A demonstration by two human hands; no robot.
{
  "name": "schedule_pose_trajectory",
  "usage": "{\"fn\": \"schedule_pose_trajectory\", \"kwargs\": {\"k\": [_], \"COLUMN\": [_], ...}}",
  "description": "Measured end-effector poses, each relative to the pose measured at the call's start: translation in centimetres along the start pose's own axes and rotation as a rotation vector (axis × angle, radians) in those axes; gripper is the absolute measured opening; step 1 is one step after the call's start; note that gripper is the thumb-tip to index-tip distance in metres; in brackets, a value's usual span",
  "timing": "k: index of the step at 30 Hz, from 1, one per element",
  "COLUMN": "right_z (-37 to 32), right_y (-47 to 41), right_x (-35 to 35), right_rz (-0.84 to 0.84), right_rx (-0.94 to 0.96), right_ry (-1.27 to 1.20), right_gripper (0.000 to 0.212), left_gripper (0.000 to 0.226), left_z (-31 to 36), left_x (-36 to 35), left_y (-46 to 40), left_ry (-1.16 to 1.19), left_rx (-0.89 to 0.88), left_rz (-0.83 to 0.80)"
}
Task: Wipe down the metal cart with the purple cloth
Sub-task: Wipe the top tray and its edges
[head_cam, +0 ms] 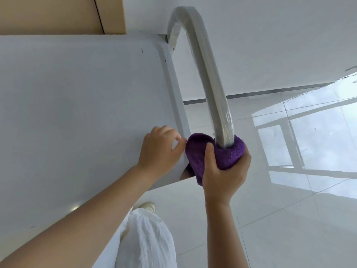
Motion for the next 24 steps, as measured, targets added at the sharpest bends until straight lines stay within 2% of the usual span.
{"fn": "schedule_pose_trajectory", "kwargs": {"k": [3,8,12,16,24], "right_z": [-1.4,-4.4,-7.9,-11.5,-15.1], "right_y": [-0.5,-1.6,-4.2,-6.8,-9.4], "right_x": [-0.2,-0.3,-2.2,-5.6,-10.1], "right_rz": [0.021,-0.016,-0.191,-0.305,-0.313], "right_rx": [0.019,0.062,0.035,0.097,0.148], "right_ry": [0.066,0.270,0.590,0.812,0.916], "right_gripper": [0.068,0.066,0.063,0.058,0.056], "left_gripper": [0.037,0.036,0.053,0.059,0.060], "left_z": [-1.5,-3.8,-5.8,-6.6,-6.4], "left_x": [-0.4,-0.3,0.6,0.2,0.2], "left_y": [-2.2,-6.3,-9.6,-9.7,-9.9], "left_ry": [-0.091,-0.292,-0.351,-0.419,-0.410], "left_rx": [-0.104,-0.103,0.035,-0.011,-0.006], "left_rz": [0.021,-0.028,-0.140,-0.157,-0.143]}}
Point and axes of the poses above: each hand's wrist, its own y-axis away from the middle knuckle, its own x-axis out of the back of the hand, z = x × y, the point moved 2 cm from there along -y, towards the middle knuckle, and after that the axes turned 8 degrees about -x, right-handed, at the moved point
